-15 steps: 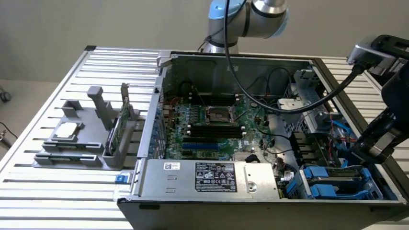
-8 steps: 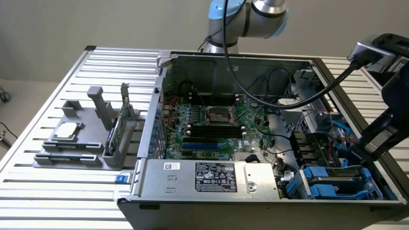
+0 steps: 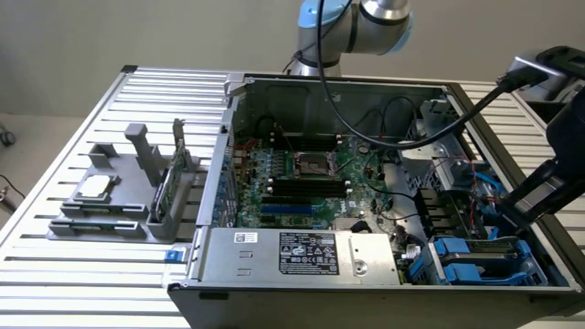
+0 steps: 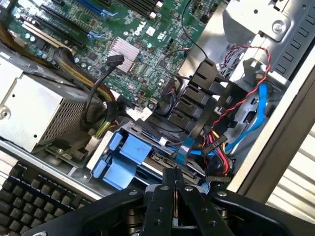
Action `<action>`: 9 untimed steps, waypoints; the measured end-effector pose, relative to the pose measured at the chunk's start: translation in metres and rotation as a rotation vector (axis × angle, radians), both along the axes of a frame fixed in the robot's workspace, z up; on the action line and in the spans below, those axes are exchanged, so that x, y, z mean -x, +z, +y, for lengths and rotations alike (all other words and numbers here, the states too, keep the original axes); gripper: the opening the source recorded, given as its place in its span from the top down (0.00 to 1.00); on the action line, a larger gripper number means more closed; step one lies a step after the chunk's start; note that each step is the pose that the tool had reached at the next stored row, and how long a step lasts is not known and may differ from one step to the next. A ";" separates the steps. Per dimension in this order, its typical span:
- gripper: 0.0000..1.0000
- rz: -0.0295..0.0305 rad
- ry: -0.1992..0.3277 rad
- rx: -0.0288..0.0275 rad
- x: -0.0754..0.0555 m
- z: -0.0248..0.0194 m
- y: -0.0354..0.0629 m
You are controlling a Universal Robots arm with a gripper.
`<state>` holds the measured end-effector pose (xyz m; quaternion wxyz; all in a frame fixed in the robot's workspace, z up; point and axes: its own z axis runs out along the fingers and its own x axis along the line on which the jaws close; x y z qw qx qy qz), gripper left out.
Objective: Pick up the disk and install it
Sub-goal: 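Insert the first disk wire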
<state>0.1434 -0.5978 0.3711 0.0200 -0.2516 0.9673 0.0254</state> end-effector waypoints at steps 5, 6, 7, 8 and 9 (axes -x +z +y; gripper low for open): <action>0.89 0.0000 -0.067 -0.0021 0.000 0.0000 0.0003; 0.89 0.0000 -0.080 -0.0025 0.000 0.0000 0.0003; 0.89 0.0000 -0.093 -0.0028 0.000 0.0000 0.0004; 0.89 0.0000 -0.107 -0.0034 0.000 0.0000 0.0004; 0.89 0.0000 -0.120 -0.0037 0.000 0.0000 0.0005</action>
